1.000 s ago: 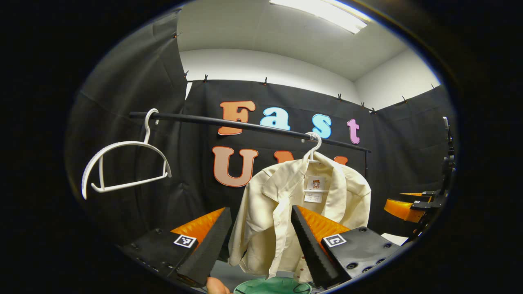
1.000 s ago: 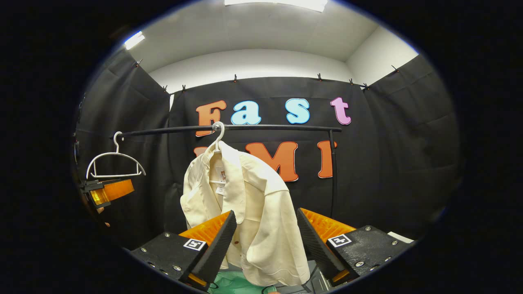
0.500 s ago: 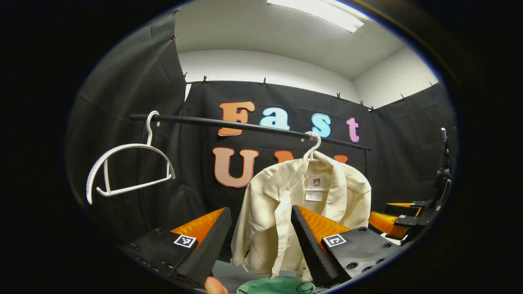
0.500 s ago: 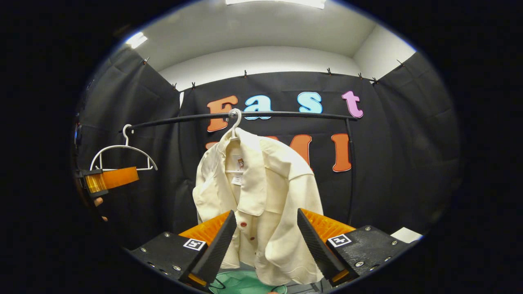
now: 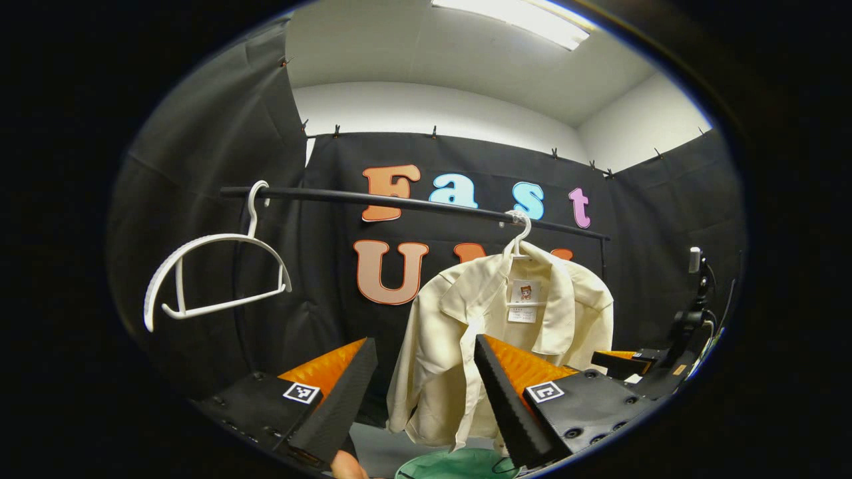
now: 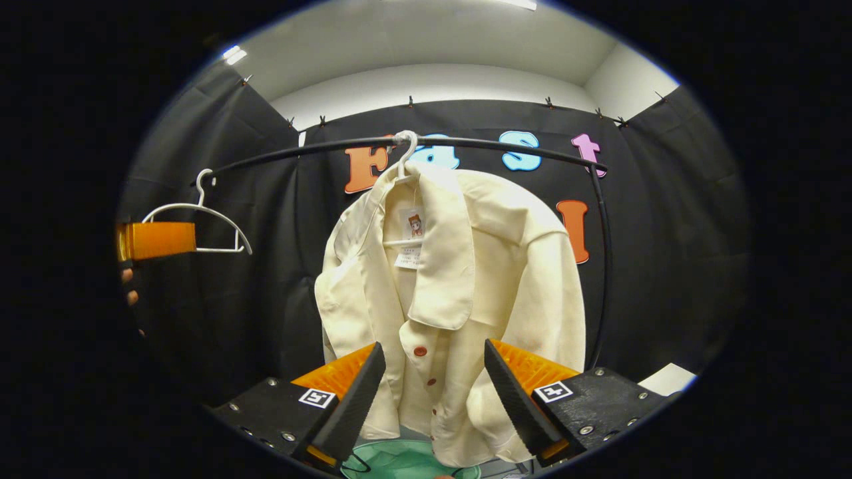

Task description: Grasp the clothes on the hanger with both hands and then place them into the laundry hamper below.

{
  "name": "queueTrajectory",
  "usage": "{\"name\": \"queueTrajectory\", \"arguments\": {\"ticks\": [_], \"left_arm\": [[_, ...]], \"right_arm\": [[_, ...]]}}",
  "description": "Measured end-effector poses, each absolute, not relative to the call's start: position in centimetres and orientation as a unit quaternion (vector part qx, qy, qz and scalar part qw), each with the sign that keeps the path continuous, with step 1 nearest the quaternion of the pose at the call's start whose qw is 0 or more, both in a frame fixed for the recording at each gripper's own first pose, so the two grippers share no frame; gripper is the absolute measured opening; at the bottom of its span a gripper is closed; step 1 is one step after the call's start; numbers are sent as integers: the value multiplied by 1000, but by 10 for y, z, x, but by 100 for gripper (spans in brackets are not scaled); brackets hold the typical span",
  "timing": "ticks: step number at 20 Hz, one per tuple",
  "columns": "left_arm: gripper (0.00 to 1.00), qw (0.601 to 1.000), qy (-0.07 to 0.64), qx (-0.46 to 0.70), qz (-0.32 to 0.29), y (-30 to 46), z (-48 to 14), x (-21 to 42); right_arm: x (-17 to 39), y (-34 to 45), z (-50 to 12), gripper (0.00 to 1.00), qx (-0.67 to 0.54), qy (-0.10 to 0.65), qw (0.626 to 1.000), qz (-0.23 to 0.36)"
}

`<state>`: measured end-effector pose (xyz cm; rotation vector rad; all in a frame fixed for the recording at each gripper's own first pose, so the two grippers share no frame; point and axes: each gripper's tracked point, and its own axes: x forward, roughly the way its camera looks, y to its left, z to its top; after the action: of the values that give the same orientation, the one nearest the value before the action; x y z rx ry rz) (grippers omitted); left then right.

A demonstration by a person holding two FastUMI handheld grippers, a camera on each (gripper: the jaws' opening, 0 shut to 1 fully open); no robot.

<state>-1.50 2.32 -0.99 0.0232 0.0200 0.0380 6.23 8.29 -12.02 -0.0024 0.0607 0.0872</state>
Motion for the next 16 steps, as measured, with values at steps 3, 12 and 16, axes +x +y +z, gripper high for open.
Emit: {"name": "queueTrajectory", "arguments": {"ticks": [3, 12, 16], "left_arm": [[96, 1000, 14, 12, 21, 30, -13, -15], [96, 999, 33, 19, 29, 40, -36, 0], [100, 999, 38, 25, 29, 44, -45, 1]], "right_arm": [[76, 89, -139, 93, -12, 33, 999, 30], [139, 69, -169, 93, -7, 47, 999, -24], [154, 64, -168, 93, 10, 46, 999, -23]]}}
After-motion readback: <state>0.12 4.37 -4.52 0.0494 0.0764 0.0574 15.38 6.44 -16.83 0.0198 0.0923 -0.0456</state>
